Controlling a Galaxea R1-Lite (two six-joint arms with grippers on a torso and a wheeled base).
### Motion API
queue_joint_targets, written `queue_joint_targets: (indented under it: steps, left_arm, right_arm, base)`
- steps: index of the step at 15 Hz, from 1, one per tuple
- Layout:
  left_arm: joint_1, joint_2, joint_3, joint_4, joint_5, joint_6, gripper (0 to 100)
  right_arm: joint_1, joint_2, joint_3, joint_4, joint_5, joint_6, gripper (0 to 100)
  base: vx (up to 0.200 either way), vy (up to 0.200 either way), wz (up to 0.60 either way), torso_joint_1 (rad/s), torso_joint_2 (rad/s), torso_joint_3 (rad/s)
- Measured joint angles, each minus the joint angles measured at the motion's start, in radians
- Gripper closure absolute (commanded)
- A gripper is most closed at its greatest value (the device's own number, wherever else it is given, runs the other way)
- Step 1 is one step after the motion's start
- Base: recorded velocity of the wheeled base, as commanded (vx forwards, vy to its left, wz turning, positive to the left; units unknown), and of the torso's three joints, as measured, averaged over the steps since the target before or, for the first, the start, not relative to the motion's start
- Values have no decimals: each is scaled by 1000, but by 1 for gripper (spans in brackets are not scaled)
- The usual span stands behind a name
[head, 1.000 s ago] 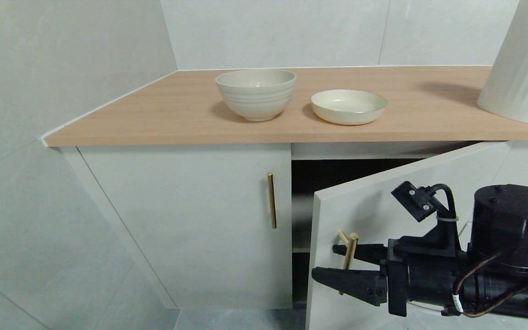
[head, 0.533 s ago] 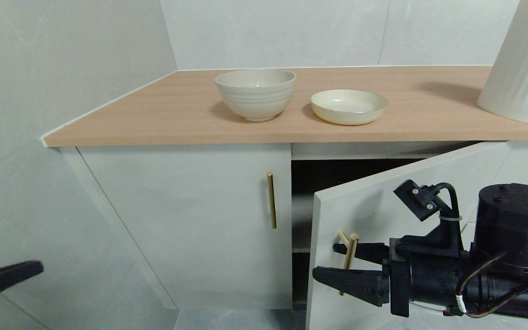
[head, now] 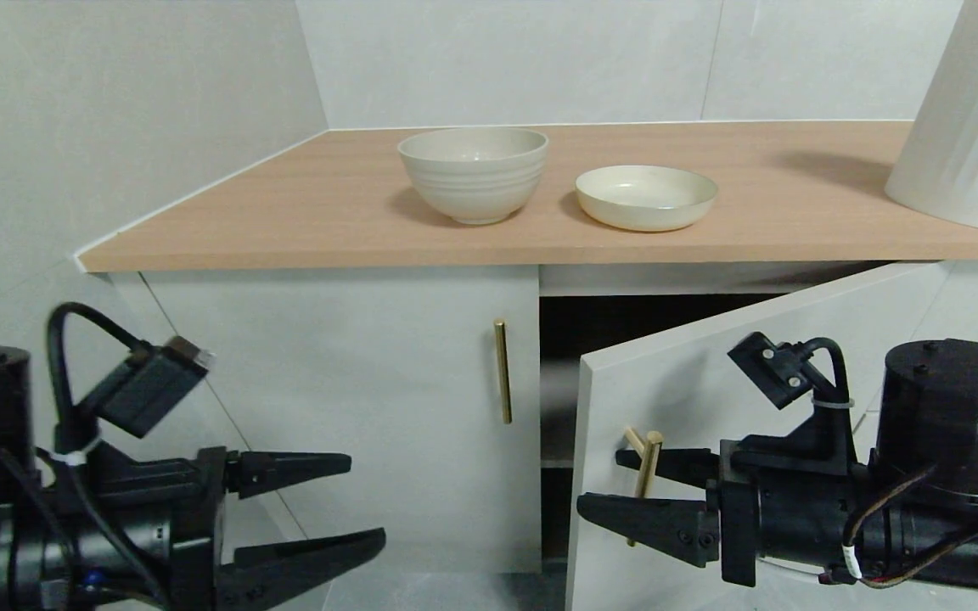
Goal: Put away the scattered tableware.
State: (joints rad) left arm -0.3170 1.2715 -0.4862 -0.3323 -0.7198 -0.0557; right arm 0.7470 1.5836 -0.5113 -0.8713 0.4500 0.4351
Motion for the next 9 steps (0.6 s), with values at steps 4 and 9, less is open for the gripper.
queue_joint_targets:
  steps: [4, 9]
  left_arm:
    - [-30, 73, 28, -13, 1, -4, 100]
    - [-33, 113, 5, -63, 113, -73, 100]
  right_arm:
    - [0, 7, 0, -2, 0, -1, 0]
    - [0, 12, 0, 0, -1, -1, 0]
  base:
    - [0, 0, 0, 0, 0, 0]
    - [0, 0, 0, 0, 0, 0]
